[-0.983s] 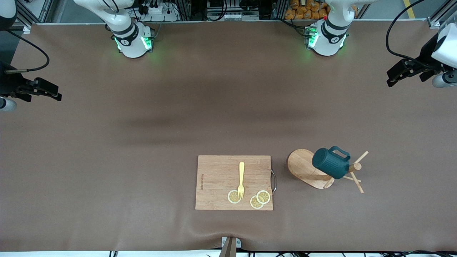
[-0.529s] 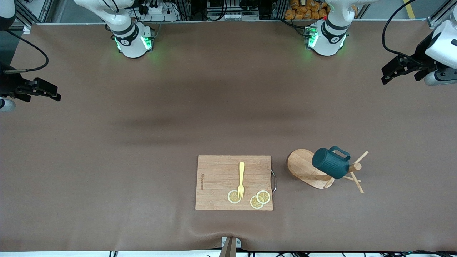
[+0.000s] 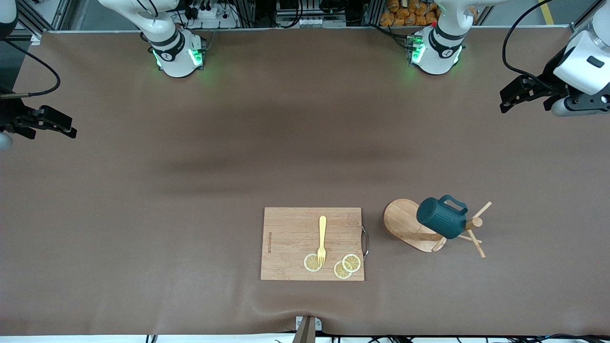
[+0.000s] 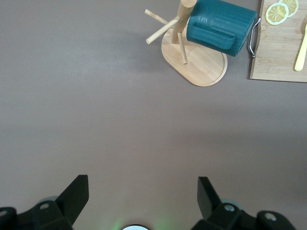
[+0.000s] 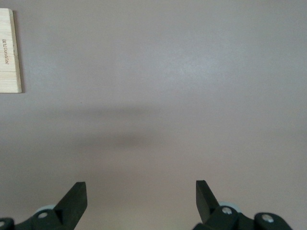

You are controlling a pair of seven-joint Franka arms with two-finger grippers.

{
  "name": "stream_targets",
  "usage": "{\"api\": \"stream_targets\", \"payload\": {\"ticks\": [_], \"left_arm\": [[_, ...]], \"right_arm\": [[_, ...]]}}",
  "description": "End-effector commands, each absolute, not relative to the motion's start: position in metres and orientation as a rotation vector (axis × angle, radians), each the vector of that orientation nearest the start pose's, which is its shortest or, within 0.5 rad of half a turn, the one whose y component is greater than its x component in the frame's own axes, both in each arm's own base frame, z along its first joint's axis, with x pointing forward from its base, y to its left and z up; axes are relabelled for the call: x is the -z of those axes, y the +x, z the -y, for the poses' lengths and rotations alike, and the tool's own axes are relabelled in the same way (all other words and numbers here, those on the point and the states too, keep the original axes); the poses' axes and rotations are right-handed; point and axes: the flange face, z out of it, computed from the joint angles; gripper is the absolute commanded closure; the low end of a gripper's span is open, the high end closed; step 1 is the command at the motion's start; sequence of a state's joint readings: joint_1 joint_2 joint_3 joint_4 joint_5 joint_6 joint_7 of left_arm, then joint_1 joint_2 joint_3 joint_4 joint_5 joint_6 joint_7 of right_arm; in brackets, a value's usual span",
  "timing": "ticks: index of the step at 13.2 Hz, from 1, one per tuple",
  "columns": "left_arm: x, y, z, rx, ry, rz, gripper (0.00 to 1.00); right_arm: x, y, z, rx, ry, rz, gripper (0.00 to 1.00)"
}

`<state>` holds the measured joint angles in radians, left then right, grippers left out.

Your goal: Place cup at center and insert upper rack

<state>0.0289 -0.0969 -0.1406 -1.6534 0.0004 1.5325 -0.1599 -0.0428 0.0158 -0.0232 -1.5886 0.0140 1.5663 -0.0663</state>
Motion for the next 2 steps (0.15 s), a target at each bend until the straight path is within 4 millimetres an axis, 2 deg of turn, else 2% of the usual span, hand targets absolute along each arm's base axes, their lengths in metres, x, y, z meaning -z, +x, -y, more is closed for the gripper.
{"api": "stream_targets", "payload": {"ticks": [1, 2], "left_arm": [[-0.6368, 0.5185, 0.0524, -0.052, -3.140, 0.077, 0.00], [-0.6369, 0.5183, 0.0499, -0.052, -3.140, 0.084, 0.00]], "right_arm": [[-0.6135, 0.5550, 0.0420, -0.034, -3.126, -0.017, 0.00], [-0.6141, 0.5548, 0.0428, -0.034, -3.126, -0.019, 0.00]]}}
